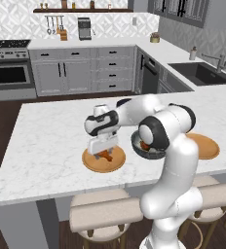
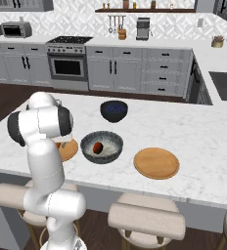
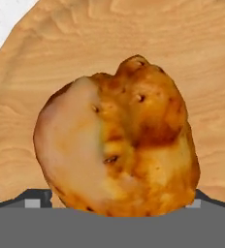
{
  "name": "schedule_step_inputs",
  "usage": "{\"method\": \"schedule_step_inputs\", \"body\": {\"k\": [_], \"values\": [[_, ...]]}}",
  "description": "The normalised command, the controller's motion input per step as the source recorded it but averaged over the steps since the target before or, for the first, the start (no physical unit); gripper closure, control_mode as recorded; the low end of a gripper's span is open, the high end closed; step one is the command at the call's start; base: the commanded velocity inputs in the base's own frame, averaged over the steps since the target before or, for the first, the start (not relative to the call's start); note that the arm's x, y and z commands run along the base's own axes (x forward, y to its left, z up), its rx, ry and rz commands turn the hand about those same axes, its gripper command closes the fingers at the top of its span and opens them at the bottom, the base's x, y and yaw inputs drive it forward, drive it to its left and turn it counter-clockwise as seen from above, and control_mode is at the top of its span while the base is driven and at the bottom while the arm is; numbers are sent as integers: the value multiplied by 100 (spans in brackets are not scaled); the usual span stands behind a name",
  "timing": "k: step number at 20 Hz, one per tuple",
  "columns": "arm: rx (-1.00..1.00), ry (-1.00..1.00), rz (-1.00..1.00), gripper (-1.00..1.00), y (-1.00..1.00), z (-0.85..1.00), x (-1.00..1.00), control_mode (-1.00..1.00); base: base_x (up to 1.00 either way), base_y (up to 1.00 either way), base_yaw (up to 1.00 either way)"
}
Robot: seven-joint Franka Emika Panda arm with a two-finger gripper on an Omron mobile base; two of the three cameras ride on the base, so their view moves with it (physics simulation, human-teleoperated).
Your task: Pick the chicken drumstick and bell pepper from their plates and place them in the bowl. Then put the bowl in the fridge.
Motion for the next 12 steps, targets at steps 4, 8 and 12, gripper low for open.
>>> {"method": "schedule_step_inputs", "body": {"k": [4, 8, 12], "values": [[-7, 1, 2, -100, 0, -42, 3, -100, 0, 0, 0], [-6, 0, 0, 100, 7, -42, -20, -100, 0, 0, 0], [0, 0, 1, 100, 0, -26, -38, -100, 0, 0, 0]]}}
